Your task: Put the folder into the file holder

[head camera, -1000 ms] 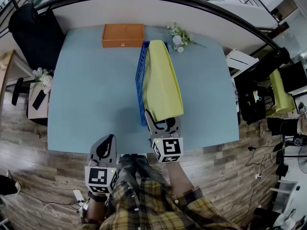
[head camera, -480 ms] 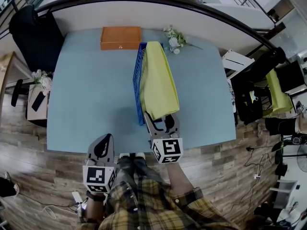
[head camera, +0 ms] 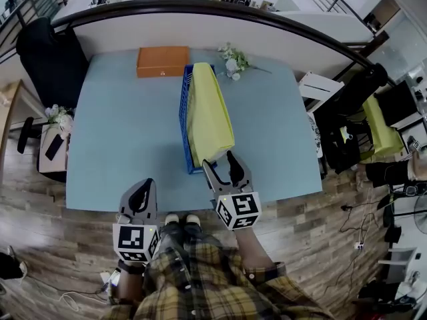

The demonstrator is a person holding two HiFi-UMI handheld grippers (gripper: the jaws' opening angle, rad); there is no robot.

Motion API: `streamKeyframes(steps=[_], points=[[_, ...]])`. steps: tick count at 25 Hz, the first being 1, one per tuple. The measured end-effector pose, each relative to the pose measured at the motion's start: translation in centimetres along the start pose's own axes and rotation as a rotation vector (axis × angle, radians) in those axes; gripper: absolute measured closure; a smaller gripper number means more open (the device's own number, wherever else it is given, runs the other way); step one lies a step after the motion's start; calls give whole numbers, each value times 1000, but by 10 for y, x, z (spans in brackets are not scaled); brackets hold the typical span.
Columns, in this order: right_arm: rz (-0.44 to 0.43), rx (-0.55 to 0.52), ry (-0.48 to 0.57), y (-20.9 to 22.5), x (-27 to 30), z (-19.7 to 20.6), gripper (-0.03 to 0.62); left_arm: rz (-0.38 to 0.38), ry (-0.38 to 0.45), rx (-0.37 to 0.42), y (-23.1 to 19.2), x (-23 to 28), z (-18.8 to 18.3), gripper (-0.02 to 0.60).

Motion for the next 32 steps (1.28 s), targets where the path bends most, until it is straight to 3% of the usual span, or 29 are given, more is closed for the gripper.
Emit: streamKeyframes(steps=[14, 26, 32], points=[[-120, 61, 71, 19, -55, -35, 330, 30, 89, 39, 26, 1, -29, 588], [-146, 92, 49, 34, -78, -28, 539, 39, 86, 23, 33, 6, -29, 588], [-130, 144, 39, 41, -84, -18, 582, 55, 60, 22, 35, 11, -23, 588]])
Point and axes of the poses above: the fingertips, and each gripper's own axes: x forward along the fingers, y to its right, z out of its underside, the point moved 9 cm from there along -x, backward along the fingers, and after that the axes turned 1 degree about -y, right-handed, at the moved point
